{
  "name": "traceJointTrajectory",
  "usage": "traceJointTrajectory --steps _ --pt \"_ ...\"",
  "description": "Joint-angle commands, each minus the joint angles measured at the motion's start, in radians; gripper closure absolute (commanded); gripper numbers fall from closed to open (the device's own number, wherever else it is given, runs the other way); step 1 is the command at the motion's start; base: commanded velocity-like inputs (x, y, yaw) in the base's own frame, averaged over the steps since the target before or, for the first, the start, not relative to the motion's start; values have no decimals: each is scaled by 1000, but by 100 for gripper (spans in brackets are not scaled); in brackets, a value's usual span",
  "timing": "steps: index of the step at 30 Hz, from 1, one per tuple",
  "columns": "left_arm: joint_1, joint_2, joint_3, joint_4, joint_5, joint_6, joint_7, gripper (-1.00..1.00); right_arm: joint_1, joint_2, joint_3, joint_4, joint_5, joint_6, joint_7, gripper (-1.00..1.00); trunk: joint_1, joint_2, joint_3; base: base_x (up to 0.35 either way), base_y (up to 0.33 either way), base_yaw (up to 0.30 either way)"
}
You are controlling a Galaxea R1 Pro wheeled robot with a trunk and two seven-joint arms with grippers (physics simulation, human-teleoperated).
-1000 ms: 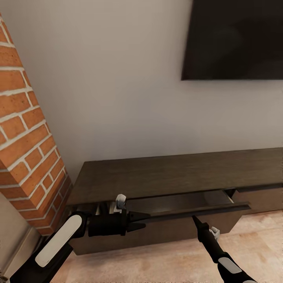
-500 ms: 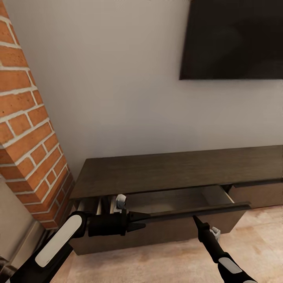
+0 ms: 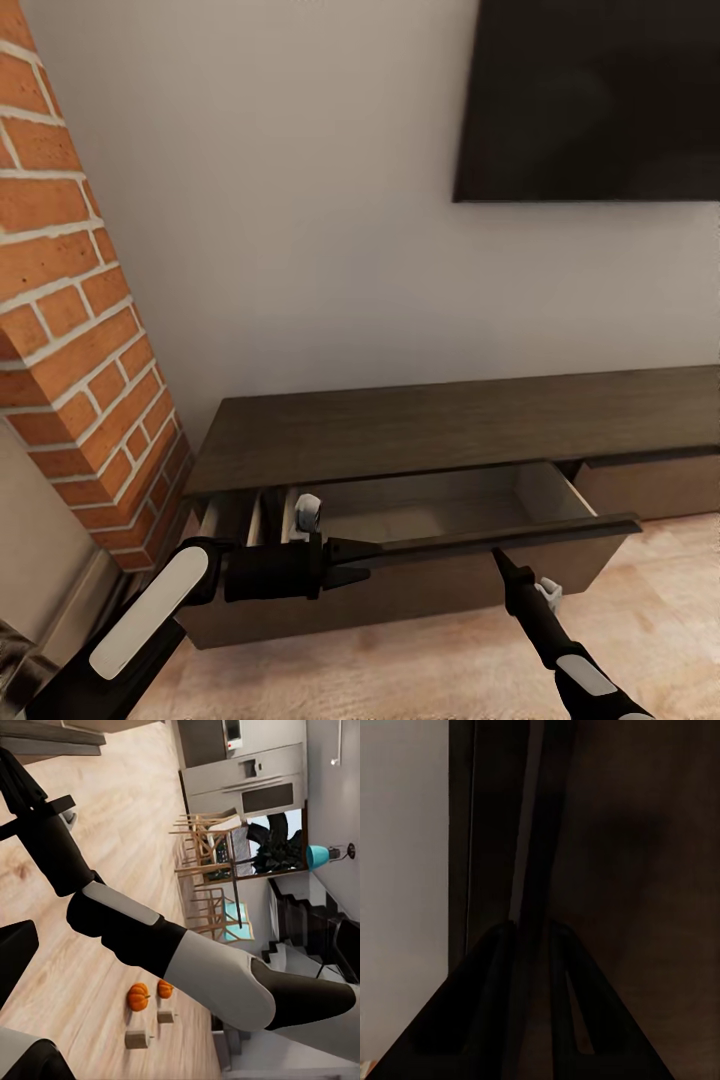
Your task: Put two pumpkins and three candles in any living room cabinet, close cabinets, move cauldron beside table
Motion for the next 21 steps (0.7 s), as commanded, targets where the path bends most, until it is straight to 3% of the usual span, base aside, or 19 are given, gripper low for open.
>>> traceJointTrajectory --steps 1,21 --pt "-1 0 -2 1 -9 0 -11 -100 -1 1 32 -1 9 13 9 100 -1 0 -1 -107 0 0" --pt "-1 1 -2 1 -9 0 -11 -100 -1 2 32 -1 9 13 9 100 -1 0 -1 -63 0 0"
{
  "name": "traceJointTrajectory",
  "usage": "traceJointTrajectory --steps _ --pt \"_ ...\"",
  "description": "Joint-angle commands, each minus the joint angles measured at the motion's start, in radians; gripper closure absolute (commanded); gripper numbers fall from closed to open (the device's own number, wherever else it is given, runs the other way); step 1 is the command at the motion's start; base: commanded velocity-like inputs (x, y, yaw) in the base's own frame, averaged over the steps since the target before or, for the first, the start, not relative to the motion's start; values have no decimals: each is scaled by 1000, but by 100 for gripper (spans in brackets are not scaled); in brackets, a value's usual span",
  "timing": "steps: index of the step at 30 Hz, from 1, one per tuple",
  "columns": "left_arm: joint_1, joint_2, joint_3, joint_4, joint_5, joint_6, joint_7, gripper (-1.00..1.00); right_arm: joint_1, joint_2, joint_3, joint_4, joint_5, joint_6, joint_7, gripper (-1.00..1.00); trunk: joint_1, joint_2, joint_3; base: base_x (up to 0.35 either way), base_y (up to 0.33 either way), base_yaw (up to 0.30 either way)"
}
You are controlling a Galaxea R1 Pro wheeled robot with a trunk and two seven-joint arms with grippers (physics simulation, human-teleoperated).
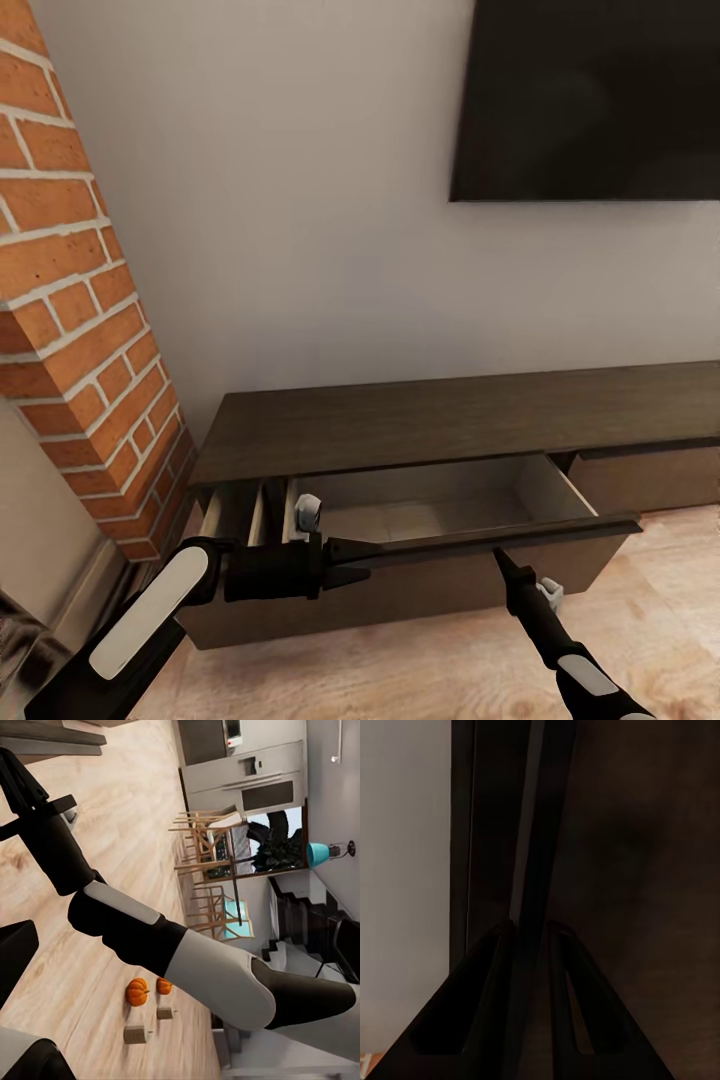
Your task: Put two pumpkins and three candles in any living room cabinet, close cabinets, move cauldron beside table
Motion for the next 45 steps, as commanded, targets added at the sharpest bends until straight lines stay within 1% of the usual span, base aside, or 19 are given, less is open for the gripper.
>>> traceJointTrajectory --steps 1,45 --pt "-1 1 -2 1 -9 0 -11 -100 -1 5 33 -1 10 13 11 100 0 0 -1 -23 0 0" --pt "-1 -1 -1 1 -13 0 -10 -100 -1 5 33 -1 9 13 11 100 0 0 -1 -60 0 0"
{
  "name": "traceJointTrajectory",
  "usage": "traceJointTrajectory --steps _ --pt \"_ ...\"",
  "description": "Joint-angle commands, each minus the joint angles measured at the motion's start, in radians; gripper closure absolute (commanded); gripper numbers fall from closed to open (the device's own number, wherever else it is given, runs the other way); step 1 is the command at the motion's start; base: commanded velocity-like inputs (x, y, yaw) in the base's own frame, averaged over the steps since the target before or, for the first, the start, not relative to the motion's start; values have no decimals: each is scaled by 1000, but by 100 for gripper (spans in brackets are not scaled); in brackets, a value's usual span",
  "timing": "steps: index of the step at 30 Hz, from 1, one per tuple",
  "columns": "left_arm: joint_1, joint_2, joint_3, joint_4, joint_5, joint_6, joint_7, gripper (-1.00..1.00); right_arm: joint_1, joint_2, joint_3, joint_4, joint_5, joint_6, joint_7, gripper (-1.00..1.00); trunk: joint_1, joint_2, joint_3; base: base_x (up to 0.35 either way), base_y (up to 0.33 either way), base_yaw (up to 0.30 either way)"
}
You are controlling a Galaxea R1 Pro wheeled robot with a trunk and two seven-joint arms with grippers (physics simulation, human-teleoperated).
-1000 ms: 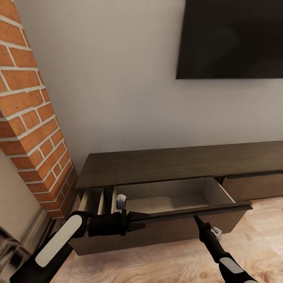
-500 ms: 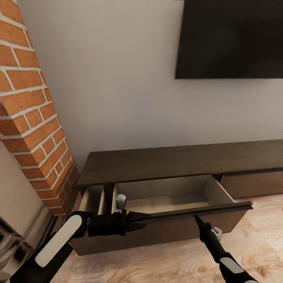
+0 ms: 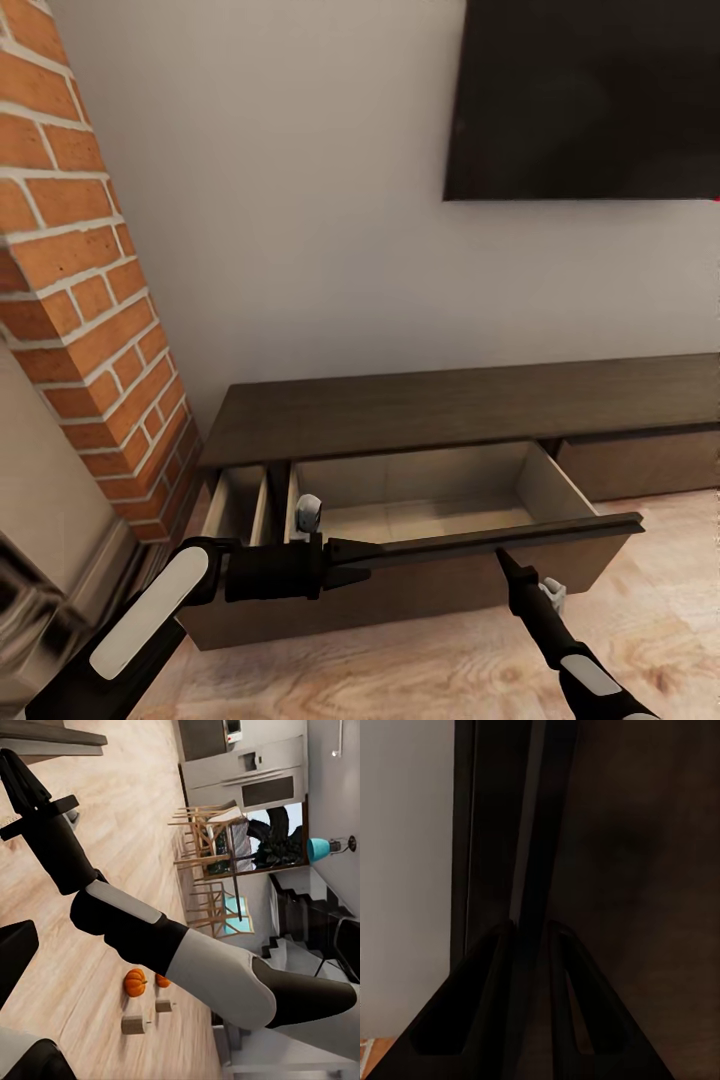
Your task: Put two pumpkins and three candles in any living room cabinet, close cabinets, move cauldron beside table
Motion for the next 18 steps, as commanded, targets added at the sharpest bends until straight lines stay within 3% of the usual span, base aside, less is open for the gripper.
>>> traceJointTrajectory --steps 1,18 --pt "-1 1 -1 1 -9 0 -11 -100 -1 13 32 -1 9 13 13 100 -1 0 -1 -96 0 0" --pt "-1 1 -2 1 -10 0 -11 -100 -1 13 32 -1 9 13 13 100 -1 0 -1 -47 0 0"
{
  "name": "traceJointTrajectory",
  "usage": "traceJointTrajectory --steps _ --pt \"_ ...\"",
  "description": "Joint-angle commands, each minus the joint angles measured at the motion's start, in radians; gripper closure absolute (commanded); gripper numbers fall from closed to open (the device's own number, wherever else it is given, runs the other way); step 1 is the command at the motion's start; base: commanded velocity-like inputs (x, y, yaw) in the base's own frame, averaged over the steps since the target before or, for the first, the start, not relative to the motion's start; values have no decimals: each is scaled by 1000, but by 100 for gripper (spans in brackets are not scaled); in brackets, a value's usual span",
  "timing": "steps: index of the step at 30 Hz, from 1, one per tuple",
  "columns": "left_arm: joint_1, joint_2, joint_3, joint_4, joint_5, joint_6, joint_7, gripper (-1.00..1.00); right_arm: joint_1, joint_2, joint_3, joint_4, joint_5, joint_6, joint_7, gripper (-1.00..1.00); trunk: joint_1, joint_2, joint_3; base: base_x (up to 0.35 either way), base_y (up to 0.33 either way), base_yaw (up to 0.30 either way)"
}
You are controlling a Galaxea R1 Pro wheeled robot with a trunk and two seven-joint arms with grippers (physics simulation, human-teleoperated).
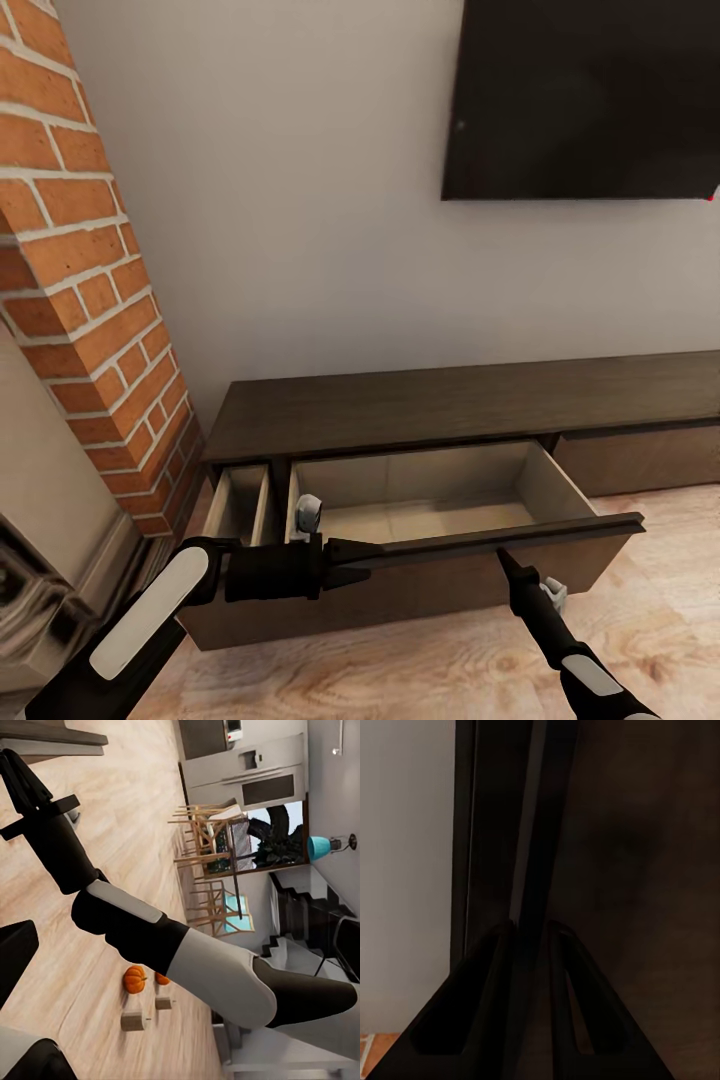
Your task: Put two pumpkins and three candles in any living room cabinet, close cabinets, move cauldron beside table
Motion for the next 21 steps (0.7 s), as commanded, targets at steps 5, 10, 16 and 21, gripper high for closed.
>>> traceJointTrajectory --steps 5,10,16,21 --pt "-1 1 -1 1 -9 0 -11 -100 -1 16 31 -1 9 13 13 100 0 0 -1 -7 0 0" --pt "-1 1 -2 1 -9 0 -11 -100 -1 16 31 -1 9 13 13 100 0 0 -1 -1 0 0" --pt "-1 -1 -2 1 -10 0 -11 -100 -1 16 31 -1 9 14 13 100 0 0 -1 -75 0 0" --pt "-1 -1 -2 1 -10 0 -11 -100 -1 16 31 -1 8 14 13 100 0 0 -1 -34 0 0"
